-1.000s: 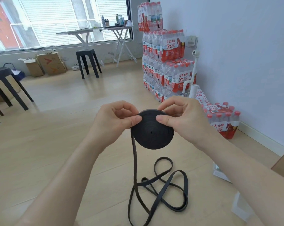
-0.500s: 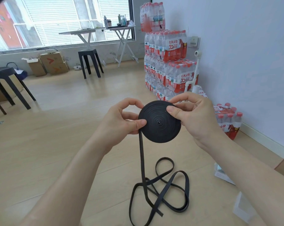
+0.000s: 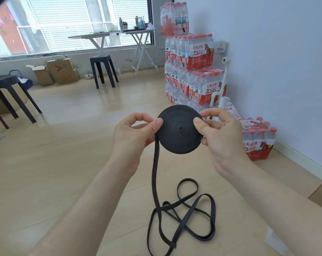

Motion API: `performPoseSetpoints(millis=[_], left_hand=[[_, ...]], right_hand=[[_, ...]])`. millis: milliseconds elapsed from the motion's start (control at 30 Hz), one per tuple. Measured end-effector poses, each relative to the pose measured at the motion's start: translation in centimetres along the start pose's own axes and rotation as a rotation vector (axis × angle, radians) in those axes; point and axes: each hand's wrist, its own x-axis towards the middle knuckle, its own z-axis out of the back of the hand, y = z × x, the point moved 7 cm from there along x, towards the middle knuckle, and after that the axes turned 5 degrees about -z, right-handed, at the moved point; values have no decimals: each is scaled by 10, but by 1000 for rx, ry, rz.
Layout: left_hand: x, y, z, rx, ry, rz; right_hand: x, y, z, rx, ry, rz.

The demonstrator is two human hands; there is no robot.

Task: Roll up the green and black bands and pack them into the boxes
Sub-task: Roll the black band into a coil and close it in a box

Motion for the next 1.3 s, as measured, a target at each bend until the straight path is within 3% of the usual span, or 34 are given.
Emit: performPoseSetpoints(millis=[600, 700, 800, 967, 1100, 1300], left_hand=[[-8, -15, -15, 166, 125, -101], [-5, -22, -7, 219, 87, -126], [-4, -28, -5, 380, 166, -177], [-10, -18, -21, 629, 354, -204], [-9, -15, -21, 695, 351, -225], [-2, -17, -11, 596, 225, -227]], right_hand=[[-1, -30, -3, 425, -18, -338], [5, -24, -2, 79, 112, -294], [12, 3, 6, -406, 178, -12], [-2, 9, -22, -733, 394, 269], [-2, 6, -24, -704, 400, 283], [0, 15, -17, -574, 300, 275]])
